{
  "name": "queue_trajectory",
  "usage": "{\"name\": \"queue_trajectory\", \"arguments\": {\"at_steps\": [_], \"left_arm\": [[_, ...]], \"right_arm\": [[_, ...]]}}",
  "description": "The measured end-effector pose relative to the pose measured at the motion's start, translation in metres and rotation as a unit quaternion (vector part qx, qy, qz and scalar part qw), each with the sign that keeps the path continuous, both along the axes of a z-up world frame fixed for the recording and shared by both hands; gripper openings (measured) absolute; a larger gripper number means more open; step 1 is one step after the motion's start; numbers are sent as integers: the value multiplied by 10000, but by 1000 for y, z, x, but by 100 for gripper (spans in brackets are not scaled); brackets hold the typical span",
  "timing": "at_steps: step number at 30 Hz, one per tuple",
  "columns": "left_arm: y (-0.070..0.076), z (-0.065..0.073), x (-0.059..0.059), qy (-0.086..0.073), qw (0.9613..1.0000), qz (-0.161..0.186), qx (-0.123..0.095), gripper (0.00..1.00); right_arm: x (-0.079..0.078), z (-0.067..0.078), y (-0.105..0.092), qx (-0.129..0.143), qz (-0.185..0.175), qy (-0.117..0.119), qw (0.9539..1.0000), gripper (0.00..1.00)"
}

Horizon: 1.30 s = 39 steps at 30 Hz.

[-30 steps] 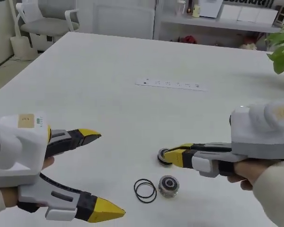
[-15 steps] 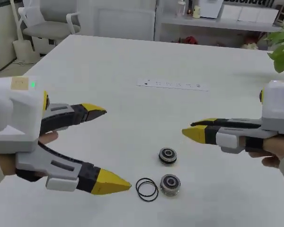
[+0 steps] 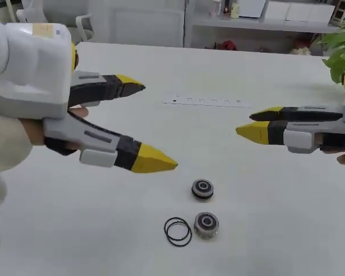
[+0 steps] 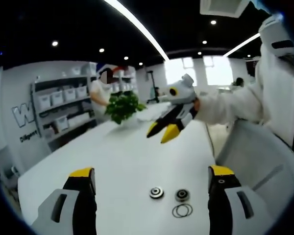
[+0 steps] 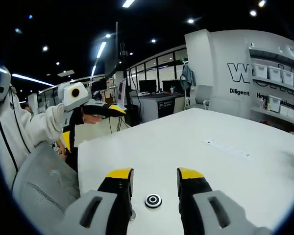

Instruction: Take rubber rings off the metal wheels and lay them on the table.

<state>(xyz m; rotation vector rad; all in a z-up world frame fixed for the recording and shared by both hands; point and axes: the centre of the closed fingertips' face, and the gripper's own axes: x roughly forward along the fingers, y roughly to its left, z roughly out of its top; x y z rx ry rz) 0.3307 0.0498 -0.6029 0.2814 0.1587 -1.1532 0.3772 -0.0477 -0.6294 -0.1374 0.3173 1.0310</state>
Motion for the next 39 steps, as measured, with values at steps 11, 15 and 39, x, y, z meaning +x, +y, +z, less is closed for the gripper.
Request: {"name": "queue_trajectory", "arguments": {"at_steps": [11, 15, 39], "left_arm": [[-26, 11, 22, -92, 9997, -192, -121, 90], [-31, -1, 28, -144, 9993, -332, 25, 87], [-54, -101, 60, 552, 9983, 1, -198, 69]], "right_arm": [[16, -2, 18, 170, 280, -1, 9995, 30], [22, -12, 22, 169, 430, 32, 9989, 32], [16, -116, 5, -158, 508, 832, 9951, 30]]}}
